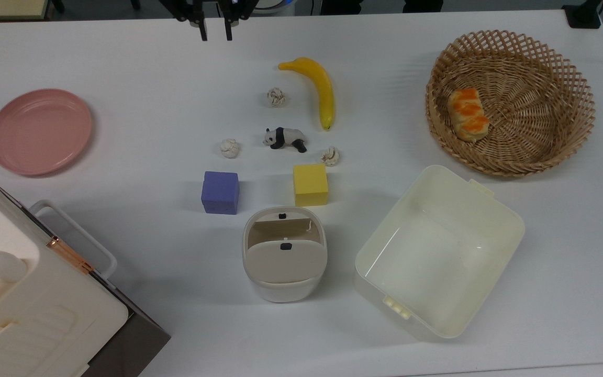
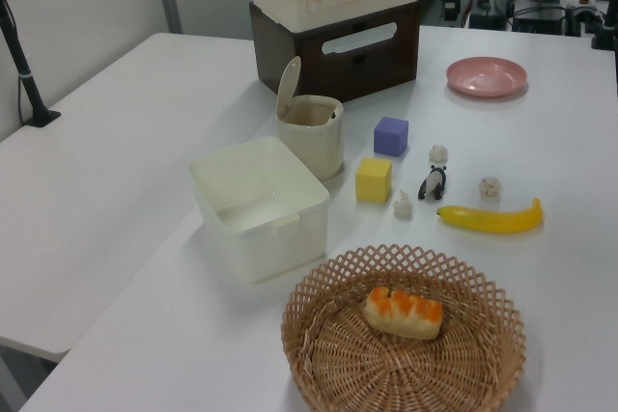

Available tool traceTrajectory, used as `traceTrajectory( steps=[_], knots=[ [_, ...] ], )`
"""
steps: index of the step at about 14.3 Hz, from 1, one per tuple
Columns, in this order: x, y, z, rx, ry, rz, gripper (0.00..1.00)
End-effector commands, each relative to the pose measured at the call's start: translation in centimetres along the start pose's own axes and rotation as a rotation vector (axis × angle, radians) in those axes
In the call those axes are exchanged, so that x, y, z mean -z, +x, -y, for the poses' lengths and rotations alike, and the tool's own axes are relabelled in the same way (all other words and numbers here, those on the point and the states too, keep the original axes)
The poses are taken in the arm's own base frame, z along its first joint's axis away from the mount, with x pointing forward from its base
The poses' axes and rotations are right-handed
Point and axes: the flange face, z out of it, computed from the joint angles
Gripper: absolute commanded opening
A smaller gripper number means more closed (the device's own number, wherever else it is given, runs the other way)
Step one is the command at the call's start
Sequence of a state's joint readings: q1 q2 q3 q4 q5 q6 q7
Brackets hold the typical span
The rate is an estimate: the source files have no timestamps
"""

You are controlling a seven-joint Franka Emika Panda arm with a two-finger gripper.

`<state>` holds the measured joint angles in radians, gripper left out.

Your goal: Open the trash can

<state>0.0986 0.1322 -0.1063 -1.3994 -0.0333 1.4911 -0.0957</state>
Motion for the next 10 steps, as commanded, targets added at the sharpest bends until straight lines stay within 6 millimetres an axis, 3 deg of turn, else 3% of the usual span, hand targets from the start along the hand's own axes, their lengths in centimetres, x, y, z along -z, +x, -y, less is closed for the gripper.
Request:
traceTrajectory(
  steps=[1,3,10],
  knots=[
    [0.39,-0.69,-0.36,-0.065,-0.011,-0.007,0.79],
    [0.38,-0.71,-0.55,-0.068,-0.012,-0.007,1.0],
    [0.45,-0.81,-1.0,-0.076,-0.012,-0.008,1.0]
  ],
)
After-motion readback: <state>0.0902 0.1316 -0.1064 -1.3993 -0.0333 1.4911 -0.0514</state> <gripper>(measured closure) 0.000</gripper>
